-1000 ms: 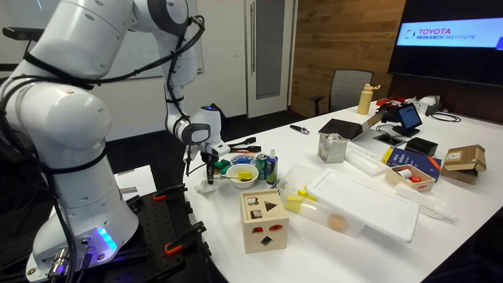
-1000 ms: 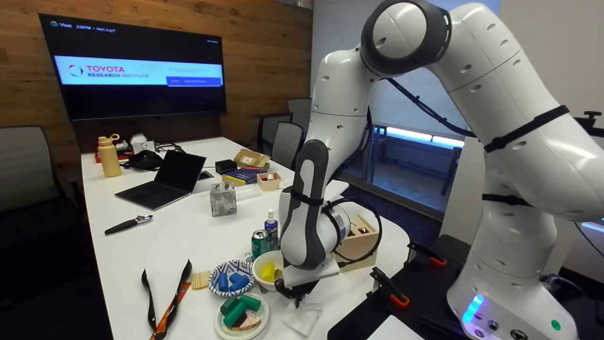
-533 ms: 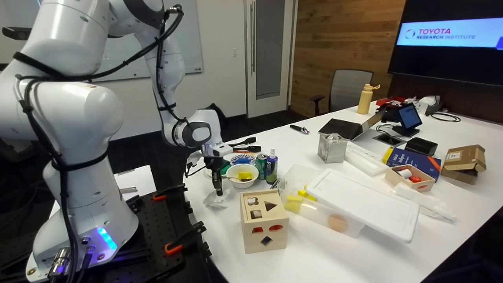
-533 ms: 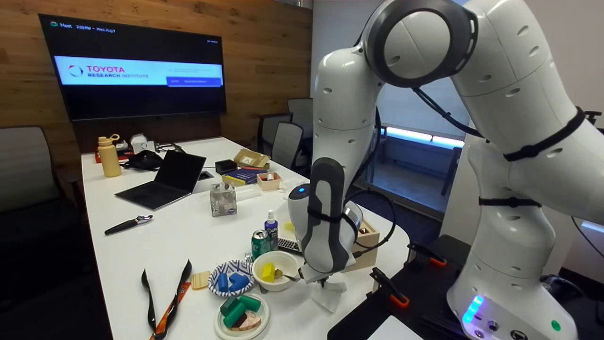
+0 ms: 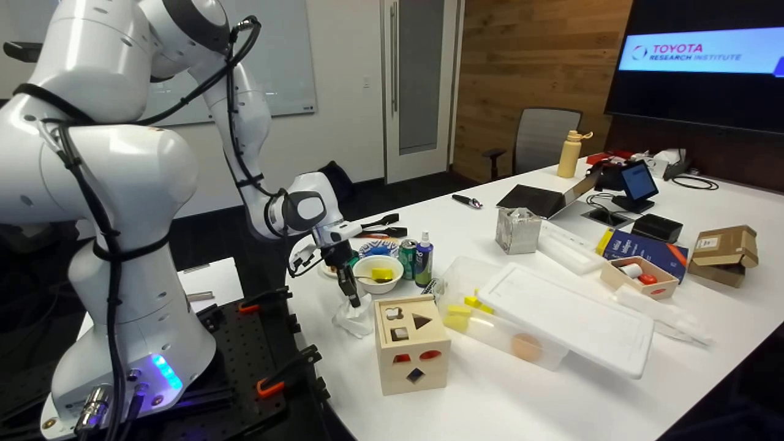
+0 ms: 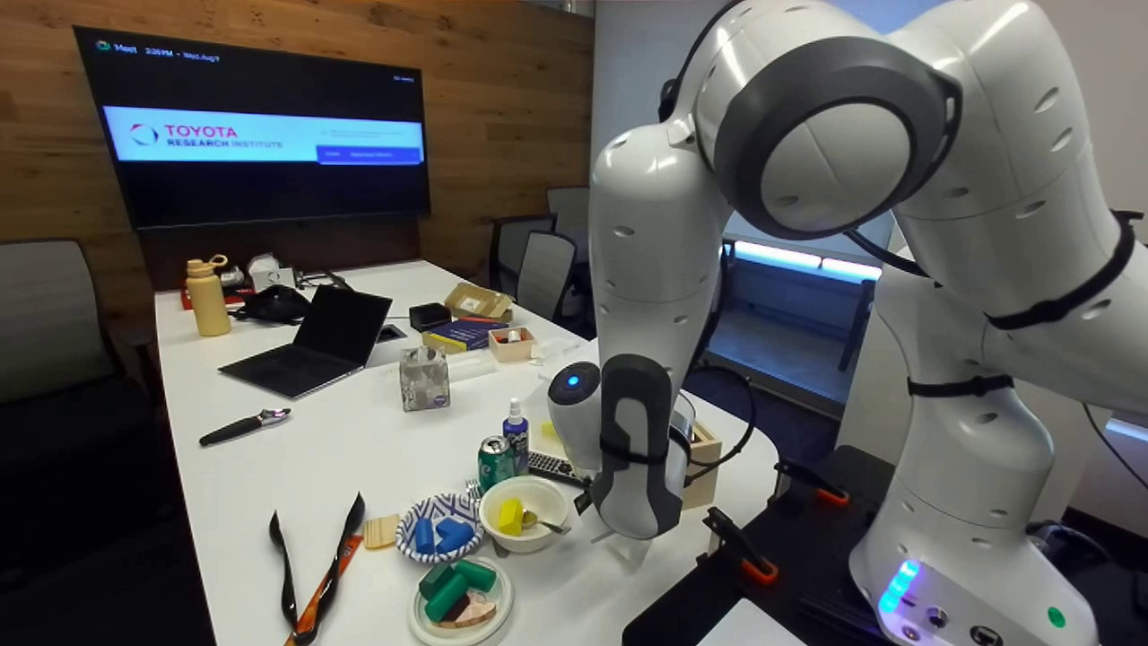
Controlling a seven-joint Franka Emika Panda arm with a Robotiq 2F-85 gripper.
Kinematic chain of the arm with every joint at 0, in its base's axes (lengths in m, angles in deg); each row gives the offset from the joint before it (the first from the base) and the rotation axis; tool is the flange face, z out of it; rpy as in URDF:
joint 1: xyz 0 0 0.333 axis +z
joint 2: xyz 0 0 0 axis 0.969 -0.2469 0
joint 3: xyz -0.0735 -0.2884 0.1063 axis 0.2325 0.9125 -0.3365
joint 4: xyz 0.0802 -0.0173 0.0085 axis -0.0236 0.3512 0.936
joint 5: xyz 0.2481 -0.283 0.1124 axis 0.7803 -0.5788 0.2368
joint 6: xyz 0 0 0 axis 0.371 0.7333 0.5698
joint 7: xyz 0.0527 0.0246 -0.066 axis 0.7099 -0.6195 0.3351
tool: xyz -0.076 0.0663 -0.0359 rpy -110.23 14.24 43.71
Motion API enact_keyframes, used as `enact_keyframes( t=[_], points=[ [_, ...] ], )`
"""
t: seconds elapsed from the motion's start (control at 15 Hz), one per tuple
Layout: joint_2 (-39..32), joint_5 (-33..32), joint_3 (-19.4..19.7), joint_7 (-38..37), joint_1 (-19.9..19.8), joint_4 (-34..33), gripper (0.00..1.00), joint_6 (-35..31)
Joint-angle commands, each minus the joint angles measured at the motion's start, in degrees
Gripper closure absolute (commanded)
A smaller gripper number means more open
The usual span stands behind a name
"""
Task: Put the spoon in the bowl, then use the paper towel to clean the surface
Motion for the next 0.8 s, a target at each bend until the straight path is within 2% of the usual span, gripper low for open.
enact_keyframes(
  t=[0.0,0.27,0.47,0.73],
  points=[
    [-2.06,1.44,-2.82,0.4,-3.34,-0.55,1.0,-7.34],
    [-2.85,3.5,-9.48,3.97,-11.34,-2.36,1.0,-16.71],
    [-1.71,3.43,-16.27,8.16,-19.97,-3.65,1.0,-22.68],
    [0.71,3.34,-25.71,14.3,-31.3,-4.13,1.0,-22.51]
  ],
)
